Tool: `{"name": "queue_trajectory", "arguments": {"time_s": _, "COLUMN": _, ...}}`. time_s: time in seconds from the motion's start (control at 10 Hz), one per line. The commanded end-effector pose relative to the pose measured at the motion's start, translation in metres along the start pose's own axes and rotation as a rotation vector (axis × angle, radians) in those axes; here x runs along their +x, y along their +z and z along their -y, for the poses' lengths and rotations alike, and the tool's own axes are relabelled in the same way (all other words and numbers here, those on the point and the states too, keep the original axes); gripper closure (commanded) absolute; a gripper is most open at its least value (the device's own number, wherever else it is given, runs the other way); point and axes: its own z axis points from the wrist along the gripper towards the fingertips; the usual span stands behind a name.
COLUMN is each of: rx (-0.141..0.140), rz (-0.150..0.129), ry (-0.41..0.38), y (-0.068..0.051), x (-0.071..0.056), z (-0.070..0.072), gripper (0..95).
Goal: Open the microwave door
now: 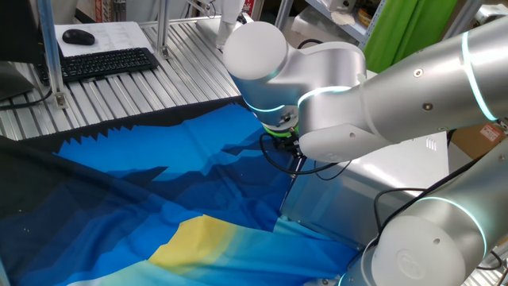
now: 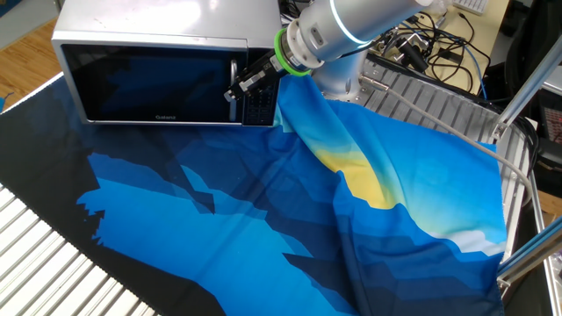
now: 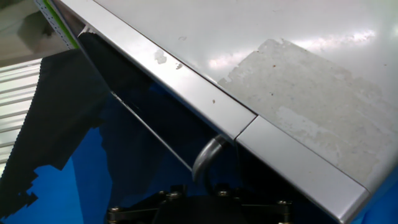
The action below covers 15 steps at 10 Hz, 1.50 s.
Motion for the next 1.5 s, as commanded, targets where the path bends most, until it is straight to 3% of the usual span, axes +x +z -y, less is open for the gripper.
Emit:
{"name": "queue_trajectory", "arguments": {"time_s": 0.1, "rx": -0.007, "rz": 0.0, "ry": 0.0, "y": 0.0, "x": 0.0, "z": -0.004, "gripper": 76.0}}
{"name": "queue_trajectory", "arguments": {"time_s": 1.4, "rx": -0.007, "rz": 0.0, "ry": 0.0, "y": 0.0, "x": 0.0, "z": -0.004, "gripper": 76.0}}
{"name": "queue_trajectory", "arguments": {"time_s": 1.5, "rx": 0.112, "rz": -0.104, "ry": 0.117, "y": -0.011, "x": 0.009, "z": -0.021, "gripper": 95.0}}
